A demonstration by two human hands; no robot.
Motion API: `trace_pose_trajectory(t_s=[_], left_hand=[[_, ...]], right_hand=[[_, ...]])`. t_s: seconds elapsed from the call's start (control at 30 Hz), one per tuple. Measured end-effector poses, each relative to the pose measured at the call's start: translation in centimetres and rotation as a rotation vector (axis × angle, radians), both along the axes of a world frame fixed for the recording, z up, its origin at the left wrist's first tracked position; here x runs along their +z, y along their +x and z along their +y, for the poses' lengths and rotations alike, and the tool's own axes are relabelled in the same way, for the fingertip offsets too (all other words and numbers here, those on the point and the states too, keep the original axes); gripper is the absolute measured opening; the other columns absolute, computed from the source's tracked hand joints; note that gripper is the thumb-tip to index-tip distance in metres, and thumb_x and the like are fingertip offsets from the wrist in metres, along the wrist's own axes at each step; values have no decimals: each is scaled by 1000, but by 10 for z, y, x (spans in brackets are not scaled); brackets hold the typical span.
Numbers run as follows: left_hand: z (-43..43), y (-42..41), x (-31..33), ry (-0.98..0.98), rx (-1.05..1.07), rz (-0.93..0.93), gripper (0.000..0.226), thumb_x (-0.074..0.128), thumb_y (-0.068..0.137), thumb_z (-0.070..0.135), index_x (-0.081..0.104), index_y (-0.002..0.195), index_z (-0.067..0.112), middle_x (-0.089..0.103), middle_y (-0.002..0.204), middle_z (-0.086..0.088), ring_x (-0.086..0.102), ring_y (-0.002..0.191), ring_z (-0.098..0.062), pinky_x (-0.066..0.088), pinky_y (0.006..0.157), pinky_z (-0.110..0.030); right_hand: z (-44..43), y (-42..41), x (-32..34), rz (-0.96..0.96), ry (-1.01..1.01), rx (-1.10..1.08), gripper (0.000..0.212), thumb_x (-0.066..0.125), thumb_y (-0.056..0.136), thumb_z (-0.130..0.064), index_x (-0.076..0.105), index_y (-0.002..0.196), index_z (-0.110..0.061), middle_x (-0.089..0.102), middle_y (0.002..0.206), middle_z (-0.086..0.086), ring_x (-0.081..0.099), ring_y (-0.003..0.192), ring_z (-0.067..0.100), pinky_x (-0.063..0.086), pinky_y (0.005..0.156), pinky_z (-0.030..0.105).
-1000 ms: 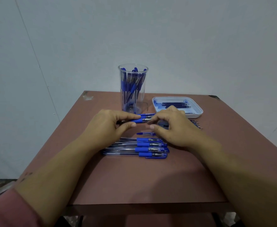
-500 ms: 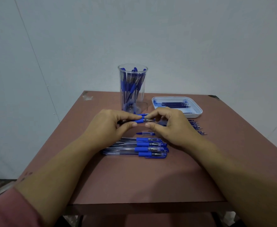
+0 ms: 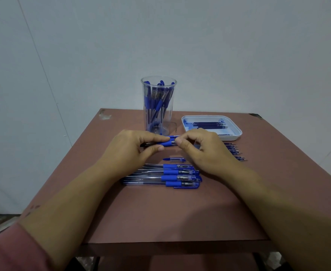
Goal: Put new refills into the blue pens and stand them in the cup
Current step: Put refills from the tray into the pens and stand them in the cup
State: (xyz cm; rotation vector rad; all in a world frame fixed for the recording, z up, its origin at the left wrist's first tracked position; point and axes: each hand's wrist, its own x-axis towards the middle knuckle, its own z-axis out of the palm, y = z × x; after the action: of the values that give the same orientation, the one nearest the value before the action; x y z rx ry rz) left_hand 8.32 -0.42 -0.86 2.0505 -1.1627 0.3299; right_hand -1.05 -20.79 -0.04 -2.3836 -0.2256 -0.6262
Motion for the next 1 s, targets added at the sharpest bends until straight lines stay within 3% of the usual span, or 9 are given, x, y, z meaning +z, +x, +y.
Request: trace_pose_trajectory(t_s=[0.07,0.17,0.33,0.5,0.63,0.73,0.83,1.0], left_hand=[[0,0,0,7,3,1,28,69,86,35,70,113,40,72,103,18,67,88,-1,57,78,-35],[0,0,0,1,-5,5,27,70,86,33,70,113,38,72,105,17,67,92,1,57,81,-33],[0,-1,1,0,-1,8,27,70,86,34,70,113,38,72,104,18,67,92,1,56,81,-34],[0,-1,0,-7,-2,12,27,71,86,33,70,112,40,72,104,18,67,93,1,56,81,-34],[0,-1,0,3,-6,18,27,71,86,34,70,112,41,72,104,19,68,90,-1,57,80,-35],[-1,-2,1,2,-1,22,28,71,86,32,70,112,41,72,104,18,68,92,-1,57,81,-35],[0,-3,2,-1,2,18,28,71,86,32,70,113,41,72,104,18,68,91,-1,56,81,-35],[-1,-3,2,32,14,25,28,70,87,33,70,113,41,72,105,16,68,92,-2,56,82,-35]], right_hand=[[0,0,0,-21,-35,-5,11,66,91,-30,70,94,-21,66,87,-13,58,84,7,49,75,27],[-1,0,-1,-30,25,14,20,72,84,-35,66,99,-23,65,93,-10,60,88,10,50,76,25],[-1,0,-1,-45,-30,3,7,66,91,-29,68,96,-25,64,88,-15,58,83,6,47,72,19],[-1,-1,-2,7,44,25,25,73,83,-36,68,104,-24,66,94,-9,62,85,11,54,76,25],[0,0,-1,-33,10,12,10,69,89,-27,70,98,-23,66,89,-12,59,81,7,48,72,16],[0,-1,-1,-8,10,11,18,72,85,-30,68,101,-24,66,93,-12,61,83,7,52,74,18],[2,-2,0,-10,16,7,18,63,91,-36,70,103,-24,66,91,-11,60,83,7,49,72,18],[2,-1,0,18,-9,1,11,68,90,-23,69,100,-28,67,86,-11,60,79,5,50,71,17]])
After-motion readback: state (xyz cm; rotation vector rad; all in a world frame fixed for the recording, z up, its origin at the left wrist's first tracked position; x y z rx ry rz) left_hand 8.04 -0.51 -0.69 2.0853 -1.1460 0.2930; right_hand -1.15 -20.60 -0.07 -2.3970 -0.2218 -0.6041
